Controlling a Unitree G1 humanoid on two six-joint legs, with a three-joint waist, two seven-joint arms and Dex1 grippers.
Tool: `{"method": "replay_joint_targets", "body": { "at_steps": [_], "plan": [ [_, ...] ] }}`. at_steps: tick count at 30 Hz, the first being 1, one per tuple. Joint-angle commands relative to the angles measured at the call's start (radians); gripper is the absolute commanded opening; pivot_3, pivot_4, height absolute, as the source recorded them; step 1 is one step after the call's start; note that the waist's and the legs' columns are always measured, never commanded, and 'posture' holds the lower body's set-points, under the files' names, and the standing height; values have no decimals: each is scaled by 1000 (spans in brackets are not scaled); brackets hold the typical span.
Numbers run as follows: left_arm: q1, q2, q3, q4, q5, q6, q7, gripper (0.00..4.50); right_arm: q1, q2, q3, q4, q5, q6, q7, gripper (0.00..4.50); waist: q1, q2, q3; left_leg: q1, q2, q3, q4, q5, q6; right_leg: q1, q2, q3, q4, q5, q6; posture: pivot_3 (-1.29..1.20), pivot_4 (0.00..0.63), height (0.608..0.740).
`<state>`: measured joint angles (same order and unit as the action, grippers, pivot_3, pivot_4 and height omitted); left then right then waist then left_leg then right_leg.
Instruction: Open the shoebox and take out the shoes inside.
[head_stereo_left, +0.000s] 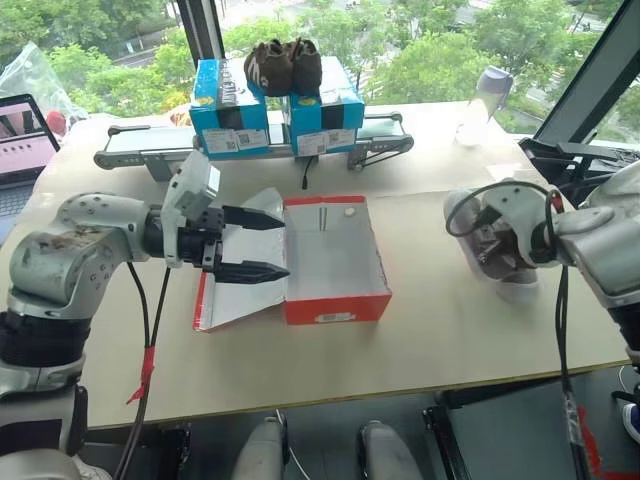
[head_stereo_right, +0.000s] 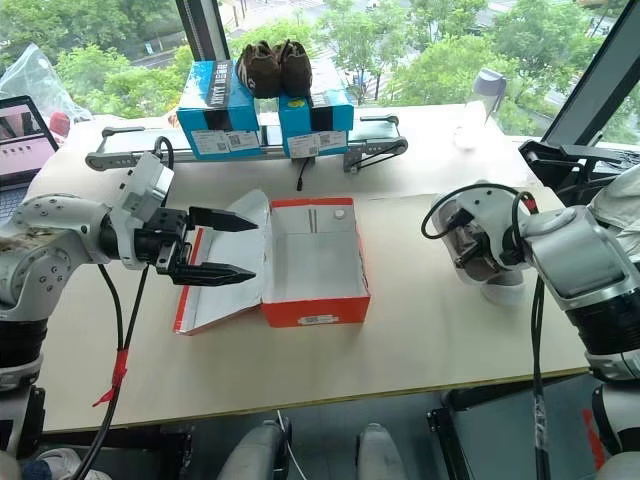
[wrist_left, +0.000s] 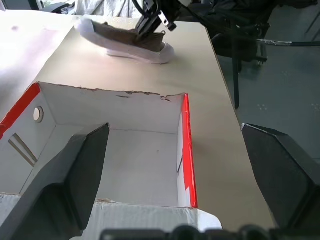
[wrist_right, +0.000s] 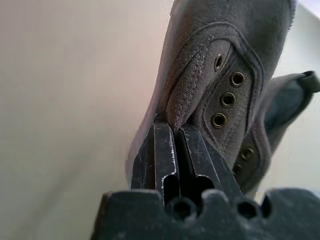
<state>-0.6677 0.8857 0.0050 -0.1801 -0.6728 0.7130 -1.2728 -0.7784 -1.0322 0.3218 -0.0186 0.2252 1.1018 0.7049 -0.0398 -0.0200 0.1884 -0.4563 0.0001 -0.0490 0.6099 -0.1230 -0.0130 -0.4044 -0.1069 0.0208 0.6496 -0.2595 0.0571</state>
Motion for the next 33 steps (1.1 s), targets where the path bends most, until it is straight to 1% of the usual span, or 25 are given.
{"method": "replay_joint_targets", "body": {
  "at_steps": [1, 6, 9, 11, 12, 14, 15, 20, 22, 23, 26, 28, 30, 31, 33],
  "plan": [
    [-1, 16, 36, -23, -6, -15, -4, 4500, 11, 47, -27, 33, -28, -17, -13, 35, 1, 0, 0, 0, 0, 0, 0, 0, 0, 0, 0, 0, 0, 0, 0, 0, 150, 740],
    [1, 16, 40, -26, -7, -12, 1, 4500, 1, 155, -42, 132, -45, -51, -35, 35, 0, 0, 0, 0, 0, 0, 1, 0, 0, 1, 0, 0, 0, 1, 1, 0, 150, 740],
    [3, 17, 42, -29, -7, -9, 3, 4500, -9, 196, -60, 173, -56, -68, -38, 35, -2, -1, 0, 0, 0, 0, 2, 0, 0, 1, 0, 0, 0, 1, 1, 0, 150, 740],
    [3, 19, 43, -31, -8, -8, 4, 4500, -20, 215, -77, 195, -65, -77, -45, 705, -6, -2, -1, 1, 0, 0, 2, 0, 0, 2, 0, 0, 0, 1, 1, 0, 150, 740],
    [4, 19, 43, -32, -9, -8, 4, 4500, -24, 220, -84, 201, -70, -80, -47, 914, -7, -2, -1, 2, 0, 0, 2, 0, 0, 2, 0, 0, 0, 1, 1, 0, 150, 740],
    [6, 21, 46, -34, -10, -6, 4, 4500, -41, 214, -107, 190, -76, -88, -47, 1617, -8, -2, -1, 3, 1, 0, 2, 0, 0, 3, 1, 0, 0, 1, 1, 0, 150, 740],
    [6, 22, 46, -35, -10, -5, 5, 4500, -46, 198, -112, 167, -74, -90, -28, 2050, -8, -1, -1, 3, 1, 0, 2, 0, 0, 3, 1, 0, 0, 1, 1, 0, 150, 740],
    [9, 26, 49, -34, -10, -3, 4, 4500, -61, 105, -130, 12, -54, -48, 51, 3668, -2, 0, 0, 0, 0, 0, 1, 0, 0, 0, 1, 1, 0, 1, 1, 0, 150, 740],
    [14, 15, 71, -28, -29, 3, 15, 4500, -99, 48, -154, -76, -15, -6, 108, 4348, -1, 1, 0, 0, 0, 0, 1, 0, 0, 0, 1, 0, 0, 1, 1, 0, 150, 740],
    [21, 11, 88, -24, -42, 13, 26, 4500, -120, 25, -170, -129, 20, 28, 143, 4435, -1, 1, 1, 0, 0, 0, 1, 0, 0, 0, 0, 0, 0, 1, 1, 0, 150, 740],
    [66, 27, 120, -36, -55, 13, 21, 4500, -157, 2, -214, -229, 98, 95, 194, 4435, -3, 1, 1, 0, 0, 0, 1, 0, 0, 0, 0, 0, 0, 1, 1, 0, 150, 740],
    [116, 28, 164, -48, -59, 6, 51, 4500, -155, 18, -293, -297, 200, 159, 238, 4435, -6, 1, 0, 1, 1, 0, 1, 0, 0, 1, 0, 0, 0, 1, 1, 0, 150, 740],
    [148, 24, 209, -44, -60, 22, 106, 4500, -121, 66, -363, -318, 259, 217, 223, 4435, -4, 0, 0, 1, 1, 0, 1, 0, 0, 1, 0, 0, 0, 1, 1, 0, 150, 740],
    [163, 24, 230, -37, -48, 21, 137, 4500, -89, 83, -380, -321, 261, 219, 200, 4435, -3, 0, 0, 1, 1, 0, 1, 0, 0, 1, 0, 0, 0, 1, 1, 0, 150, 740],
    [185, 2, 289, 10, 21, -31, 256, 4500, -7, 100, -403, -351, 253, 203, 161, 4435, 3, -2, -1, 2, 1, -1, 2, 0, 0, 2, 0, -1, 0, 1, 1, 0, 150, 740]
  ]
}}
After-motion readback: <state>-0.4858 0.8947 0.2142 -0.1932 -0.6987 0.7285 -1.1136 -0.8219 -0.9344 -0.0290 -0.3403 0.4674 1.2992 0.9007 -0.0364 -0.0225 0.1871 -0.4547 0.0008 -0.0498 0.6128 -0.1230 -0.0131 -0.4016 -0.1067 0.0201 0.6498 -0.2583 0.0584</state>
